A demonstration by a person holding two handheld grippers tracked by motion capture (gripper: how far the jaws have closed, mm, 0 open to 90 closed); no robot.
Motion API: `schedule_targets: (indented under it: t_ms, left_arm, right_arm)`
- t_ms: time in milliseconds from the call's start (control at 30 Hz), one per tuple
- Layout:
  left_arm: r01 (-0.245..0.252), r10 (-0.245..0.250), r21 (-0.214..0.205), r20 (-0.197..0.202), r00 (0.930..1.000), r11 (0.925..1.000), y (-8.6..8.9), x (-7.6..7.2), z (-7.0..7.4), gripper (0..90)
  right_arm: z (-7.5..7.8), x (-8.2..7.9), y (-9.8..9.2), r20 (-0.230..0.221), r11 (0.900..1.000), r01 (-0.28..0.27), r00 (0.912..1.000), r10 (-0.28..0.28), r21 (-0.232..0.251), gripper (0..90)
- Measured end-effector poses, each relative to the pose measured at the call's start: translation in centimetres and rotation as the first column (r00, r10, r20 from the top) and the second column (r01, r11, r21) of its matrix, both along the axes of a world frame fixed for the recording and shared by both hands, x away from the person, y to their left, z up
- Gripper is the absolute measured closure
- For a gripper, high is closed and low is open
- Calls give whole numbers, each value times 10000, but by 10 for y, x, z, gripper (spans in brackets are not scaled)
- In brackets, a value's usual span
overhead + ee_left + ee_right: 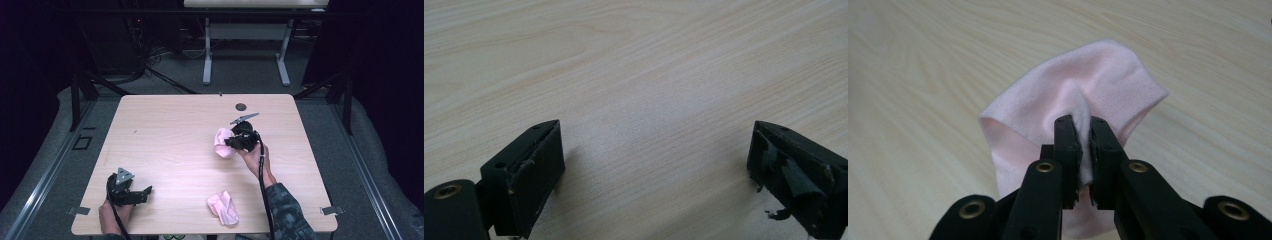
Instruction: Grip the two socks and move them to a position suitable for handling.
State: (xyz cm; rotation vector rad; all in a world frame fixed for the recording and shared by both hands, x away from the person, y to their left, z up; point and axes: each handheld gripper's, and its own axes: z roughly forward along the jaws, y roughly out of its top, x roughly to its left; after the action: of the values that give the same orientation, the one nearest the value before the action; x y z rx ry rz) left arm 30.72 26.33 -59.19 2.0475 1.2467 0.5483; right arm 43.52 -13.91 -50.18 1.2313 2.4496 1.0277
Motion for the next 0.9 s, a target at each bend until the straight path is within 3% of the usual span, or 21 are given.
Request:
schedule_targets:
  t_ms: [133,400,533,667,900]
  left_arm:
    - [13,-13,3,-16,10000,10000,0,0,0,80]
    - [-16,16,3,-23,10000,10000,0,0,0,80]
    - [-27,27,-20,-5,10000,10000,0,0,0,80]
    - [-31,31,-23,-7,10000,10000,0,0,0,81]
    - [-72,72,-52,-18,10000,10000,0,0,0,79]
  right_arm:
    - [3,-22,4,43,9990,-413,9991,414,-152,841]
    - [-22,-50,18,-645,9915,-1152,9917,1113,-601,836]
    - [-34,-52,22,-800,9908,-1204,9901,1154,-611,831]
    - [-49,-50,27,-1240,9881,-1262,9856,1149,-875,821]
    - [-58,-49,27,-1220,9900,-1227,9860,1135,-703,766]
